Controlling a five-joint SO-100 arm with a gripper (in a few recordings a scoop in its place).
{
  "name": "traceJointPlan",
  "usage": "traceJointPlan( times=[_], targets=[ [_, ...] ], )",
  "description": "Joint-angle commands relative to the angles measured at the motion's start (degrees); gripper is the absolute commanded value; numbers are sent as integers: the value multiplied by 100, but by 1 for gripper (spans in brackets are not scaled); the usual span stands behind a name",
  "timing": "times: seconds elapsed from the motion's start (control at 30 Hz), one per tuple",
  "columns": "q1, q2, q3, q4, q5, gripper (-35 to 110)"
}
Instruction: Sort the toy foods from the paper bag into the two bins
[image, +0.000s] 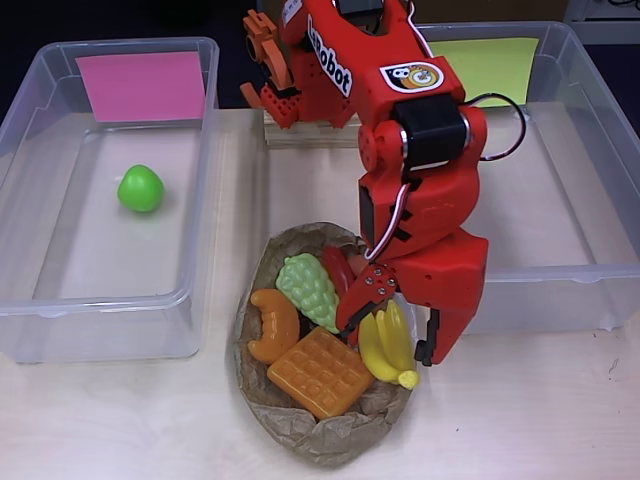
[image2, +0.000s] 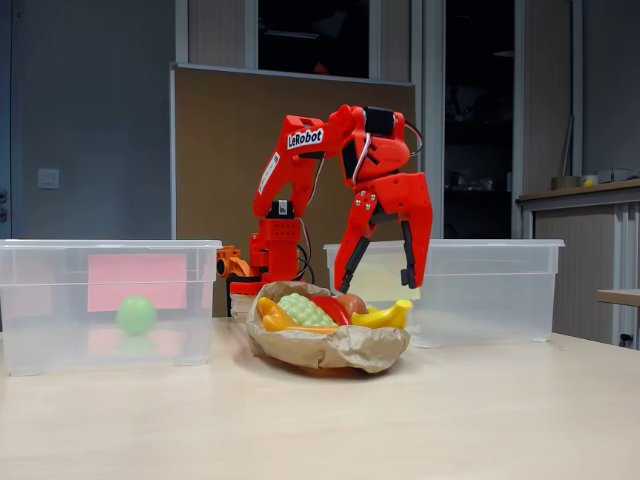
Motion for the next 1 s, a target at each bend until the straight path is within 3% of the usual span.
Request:
traceJointPlan(
  times=[0.0, 0.63, 0.77, 0.97],
  targets=[
    [-237, 132, -193, 62, 132, 38],
    [-132, -562, 439, -826, -431, 46],
    [-70, -773, 439, -940, -457, 37],
    [-9, -800, 422, -773, -299, 7]
  ],
)
